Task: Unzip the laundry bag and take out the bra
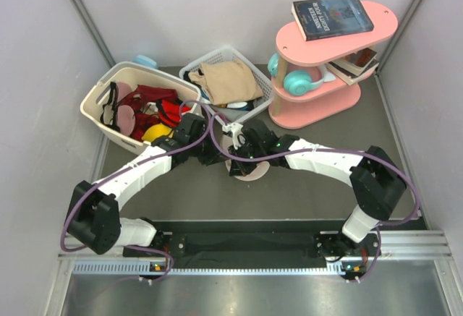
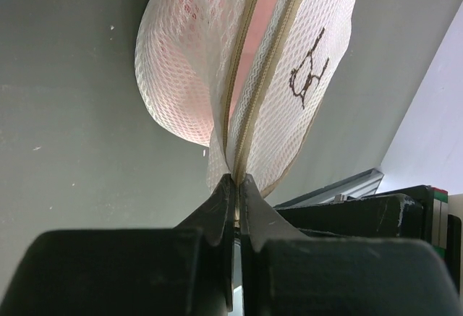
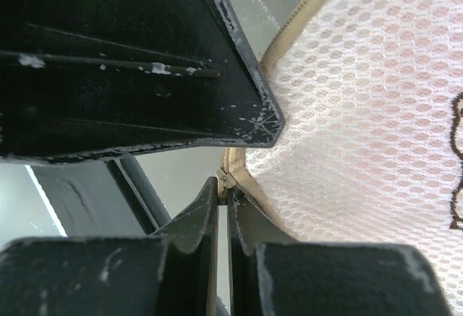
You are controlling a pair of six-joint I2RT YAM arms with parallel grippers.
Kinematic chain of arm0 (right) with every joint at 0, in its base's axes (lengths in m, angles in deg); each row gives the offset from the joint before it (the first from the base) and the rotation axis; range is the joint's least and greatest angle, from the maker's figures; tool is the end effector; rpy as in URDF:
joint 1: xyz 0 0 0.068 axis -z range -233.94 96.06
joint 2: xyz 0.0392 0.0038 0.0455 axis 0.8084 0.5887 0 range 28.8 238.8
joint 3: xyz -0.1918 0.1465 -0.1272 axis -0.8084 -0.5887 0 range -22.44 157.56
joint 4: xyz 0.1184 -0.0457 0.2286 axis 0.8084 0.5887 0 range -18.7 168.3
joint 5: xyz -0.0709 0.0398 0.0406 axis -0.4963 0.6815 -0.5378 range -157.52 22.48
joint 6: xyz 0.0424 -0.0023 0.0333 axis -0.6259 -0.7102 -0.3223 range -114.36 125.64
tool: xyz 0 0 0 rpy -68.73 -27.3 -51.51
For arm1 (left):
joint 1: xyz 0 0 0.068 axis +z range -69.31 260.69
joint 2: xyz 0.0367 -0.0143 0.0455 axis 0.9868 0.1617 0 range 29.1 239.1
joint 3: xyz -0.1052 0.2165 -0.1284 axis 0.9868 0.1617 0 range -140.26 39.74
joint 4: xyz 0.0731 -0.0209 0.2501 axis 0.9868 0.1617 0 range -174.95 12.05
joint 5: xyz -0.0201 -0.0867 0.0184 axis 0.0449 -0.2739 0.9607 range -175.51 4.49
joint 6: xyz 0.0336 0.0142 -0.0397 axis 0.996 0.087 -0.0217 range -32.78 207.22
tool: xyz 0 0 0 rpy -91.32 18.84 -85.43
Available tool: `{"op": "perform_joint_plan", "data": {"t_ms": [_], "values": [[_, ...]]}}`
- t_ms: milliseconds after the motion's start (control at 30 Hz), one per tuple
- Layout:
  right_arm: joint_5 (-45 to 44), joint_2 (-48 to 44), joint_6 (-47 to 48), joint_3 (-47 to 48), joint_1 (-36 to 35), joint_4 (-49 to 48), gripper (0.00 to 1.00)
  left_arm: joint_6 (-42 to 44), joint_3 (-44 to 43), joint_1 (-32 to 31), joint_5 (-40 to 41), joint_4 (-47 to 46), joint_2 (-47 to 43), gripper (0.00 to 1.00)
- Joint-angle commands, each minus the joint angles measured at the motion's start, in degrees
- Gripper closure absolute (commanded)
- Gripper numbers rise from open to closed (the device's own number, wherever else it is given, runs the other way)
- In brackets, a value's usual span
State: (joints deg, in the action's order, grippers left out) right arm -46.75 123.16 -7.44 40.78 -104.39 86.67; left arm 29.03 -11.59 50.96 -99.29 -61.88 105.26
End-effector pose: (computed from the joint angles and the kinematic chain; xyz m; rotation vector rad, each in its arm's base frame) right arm 0.2160 0.2815 0.2235 -0.9836 2.3325 0.9234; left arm 0.2365 -0.1448 0.2409 -0.5259 2.5693 -0.9276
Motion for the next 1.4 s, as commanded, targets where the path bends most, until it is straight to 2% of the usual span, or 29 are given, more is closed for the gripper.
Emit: {"op": "perform_joint_plan", "data": {"t_ms": [0, 433, 667, 1000, 1133, 1167, 1267, 1367], "values": [[1.46, -2.61, 0.08, -1.96, 0.71, -2.28, 1.0, -0.78, -1.23, 0.12, 1.13, -1.01, -0.48, 1.0], [0.14, -9.28, -2.21, -11.09, 8.17, -3.68, 1.0, 0.18, 1.58, 1.17, 2.53, -0.83, -3.12, 1.0], [0.23, -10.7, -1.77, -11.98, 10.99, -3.42, 1.0, 1.06, 1.5, 1.52, 1.92, -2.06, -2.25, 1.0], [0.4, -10.26, -0.72, -8.21, 8.8, -1.4, 1.0, 5.72, -8.68, 1.7, 1.74, -1.1, 6.62, 1.0], [2.25, -8.86, -1.07, -6.8, 6.52, -1.84, 1.0, 5.99, -11.16, 1.88, 0.95, 0.22, 6.99, 0.58], [2.43, -8.5, -1.16, -6.36, 6.34, -1.93, 1.0, 5.9, -10.99, 1.96, 0.95, 0.48, 6.72, 0.39], [2.52, -6.83, -1.24, -4.69, 5.63, -1.75, 1.0, 5.2, -9.06, 1.96, 0.86, 2.06, 3.57, 0.28], [2.69, -5.07, -1.07, -2.85, 5.02, -1.49, 1.0, 3.79, -5.73, 1.88, -0.1, 2.77, -0.12, 0.26]]}}
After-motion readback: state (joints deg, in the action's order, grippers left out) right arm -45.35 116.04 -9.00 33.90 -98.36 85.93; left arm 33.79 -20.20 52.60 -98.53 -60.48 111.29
